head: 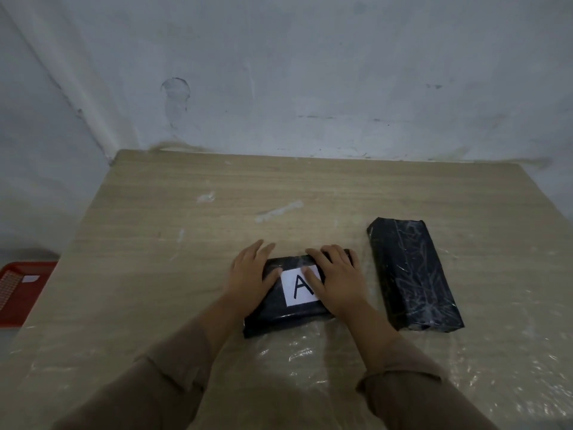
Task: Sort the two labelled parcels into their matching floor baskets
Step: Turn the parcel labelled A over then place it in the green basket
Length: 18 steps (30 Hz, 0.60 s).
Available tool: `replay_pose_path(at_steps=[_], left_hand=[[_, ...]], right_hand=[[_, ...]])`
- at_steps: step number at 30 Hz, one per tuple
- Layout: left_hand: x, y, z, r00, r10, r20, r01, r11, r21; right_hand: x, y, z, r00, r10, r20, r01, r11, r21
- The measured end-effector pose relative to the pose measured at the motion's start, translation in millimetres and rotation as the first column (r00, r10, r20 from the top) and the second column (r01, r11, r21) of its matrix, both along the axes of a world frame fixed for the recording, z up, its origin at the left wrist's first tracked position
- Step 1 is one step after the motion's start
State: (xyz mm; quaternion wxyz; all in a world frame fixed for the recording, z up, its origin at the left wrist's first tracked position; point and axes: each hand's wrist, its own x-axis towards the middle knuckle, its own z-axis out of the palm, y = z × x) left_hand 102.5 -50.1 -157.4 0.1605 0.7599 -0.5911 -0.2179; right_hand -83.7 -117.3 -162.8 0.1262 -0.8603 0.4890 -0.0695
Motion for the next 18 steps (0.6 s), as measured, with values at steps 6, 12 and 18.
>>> replay_pose_path(at_steps=[6,12,18], left_hand=[[-16.3,38.0,-19.7,0.996,-0.043,0.077,0.046,0.998,-0.035],[-13.4,38.3,-25.3,0.995,-0.045,0.088,0.052,0.996,-0.072],[-10.3,41.0,-29.5,0.996,-0.045,0.071,0.053,0.991,-0.126]], right_hand=[[-0.7,25.6,0.1,0.978,-0.208,0.023,0.208,0.978,0.024],[-22.3,20.8,10.5,0.839,-0.475,0.266,0.418,0.875,0.245],[-30.1,22.1,12.9,0.757,-0.583,0.294,0.418,0.779,0.468]])
